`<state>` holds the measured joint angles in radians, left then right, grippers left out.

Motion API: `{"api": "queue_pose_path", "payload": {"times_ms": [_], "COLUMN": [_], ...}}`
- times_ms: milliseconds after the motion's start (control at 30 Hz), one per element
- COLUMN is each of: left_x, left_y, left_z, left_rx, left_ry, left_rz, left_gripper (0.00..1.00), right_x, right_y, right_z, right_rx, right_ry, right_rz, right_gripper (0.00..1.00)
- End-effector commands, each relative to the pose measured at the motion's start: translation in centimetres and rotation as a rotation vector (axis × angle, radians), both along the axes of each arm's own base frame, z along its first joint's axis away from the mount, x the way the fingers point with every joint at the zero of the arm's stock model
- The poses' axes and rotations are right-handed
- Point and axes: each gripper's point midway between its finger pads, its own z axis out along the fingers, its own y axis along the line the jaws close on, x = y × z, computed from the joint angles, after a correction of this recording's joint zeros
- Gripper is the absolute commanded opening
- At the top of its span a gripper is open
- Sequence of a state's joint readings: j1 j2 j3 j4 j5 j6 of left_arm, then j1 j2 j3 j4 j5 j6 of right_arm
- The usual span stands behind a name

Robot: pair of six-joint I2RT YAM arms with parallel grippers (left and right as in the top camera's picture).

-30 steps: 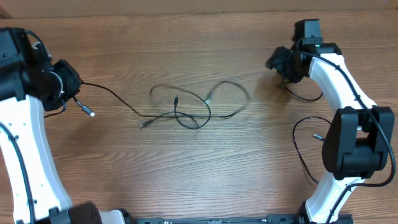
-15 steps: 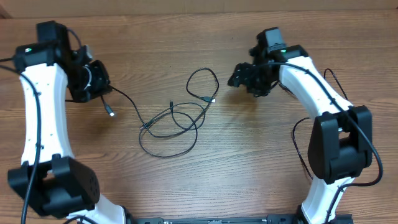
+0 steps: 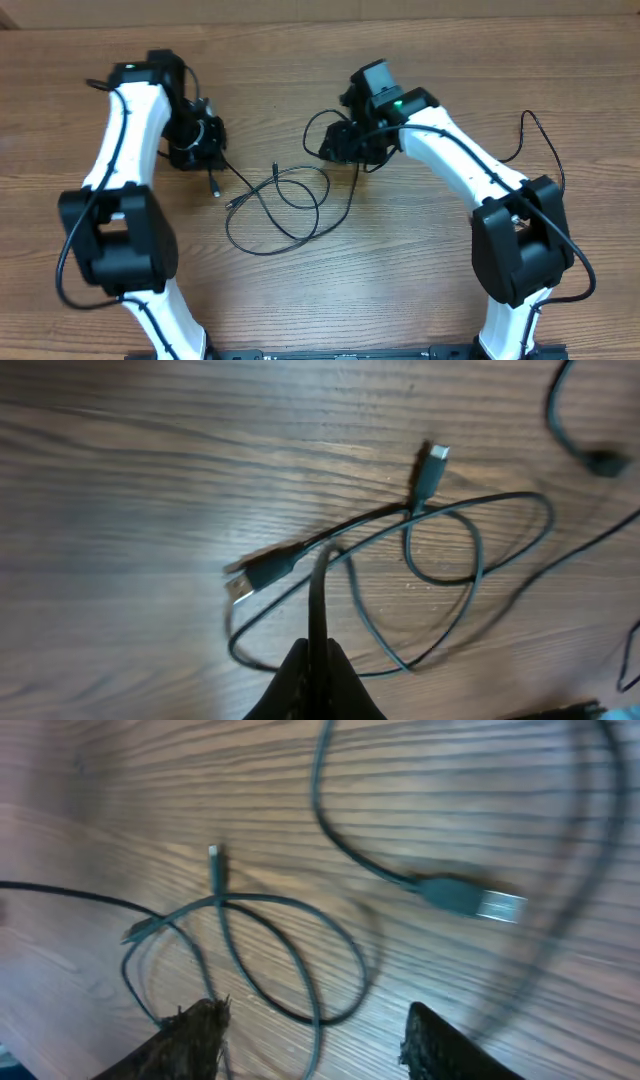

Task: Untangle cables

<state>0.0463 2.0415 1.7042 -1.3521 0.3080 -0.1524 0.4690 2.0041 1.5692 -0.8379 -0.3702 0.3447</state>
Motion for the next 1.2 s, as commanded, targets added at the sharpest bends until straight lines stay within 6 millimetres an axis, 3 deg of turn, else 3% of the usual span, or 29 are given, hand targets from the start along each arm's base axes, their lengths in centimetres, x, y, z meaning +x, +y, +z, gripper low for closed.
{"api": "queue_pose_path", "payload": {"times_ms": [0, 200, 400, 633, 833, 900, 967, 1067, 1100, 1133, 1167], "left_x": [-0.4, -0.5, -1.0, -1.3, -1.1, -1.1, -1.1, -1.0, -1.0, -1.0, -1.0], "left_y": [-1.2, -1.6, -1.6, -1.6, -1.6, -1.6, -1.6, -1.6, -1.6, -1.6, -1.6], "left_z": [-2.5, -6.0, -8.7, -9.8, -9.8, -9.9, -9.9, -9.9, -9.9, -9.9, -9.9], "left_rx": [-0.021, -0.011, -0.025, -0.027, -0.027, -0.027, -0.027, -0.026, -0.027, -0.027, -0.027], "left_ry": [0.063, 0.128, 0.180, 0.205, 0.198, 0.197, 0.195, 0.194, 0.194, 0.194, 0.194], "left_rz": [-0.049, -0.072, -0.121, -0.121, -0.121, -0.121, -0.121, -0.121, -0.122, -0.122, -0.122], "left_gripper": [0.04, 0.04, 0.04, 0.05, 0.05, 0.05, 0.05, 0.05, 0.05, 0.05, 0.04], "right_x": [-0.8, -1.8, -2.1, -1.4, -1.5, -1.3, -1.2, -1.2, -1.2, -1.4, -1.7], "right_y": [1.3, 3.0, 3.9, 2.0, 1.8, 2.0, 2.1, 2.1, 2.1, 2.3, 2.8], "right_z": [-0.5, -1.3, -3.0, -5.4, -7.6, -7.9, -8.3, -8.6, -8.6, -8.4, -8.0], "right_rx": [0.006, 0.012, -0.006, -0.114, -0.116, -0.112, -0.109, -0.112, -0.110, -0.098, -0.067], "right_ry": [-0.001, -0.001, -0.054, -0.112, -0.100, -0.094, -0.097, -0.092, -0.090, -0.080, -0.067], "right_rz": [0.031, 0.033, 0.047, 0.001, -0.024, -0.042, -0.042, -0.040, -0.039, -0.033, -0.019], "right_gripper": [0.52, 0.45, 0.52, 0.57, 0.57, 0.51, 0.35, 0.22, 0.09, 0.04, 0.04]}}
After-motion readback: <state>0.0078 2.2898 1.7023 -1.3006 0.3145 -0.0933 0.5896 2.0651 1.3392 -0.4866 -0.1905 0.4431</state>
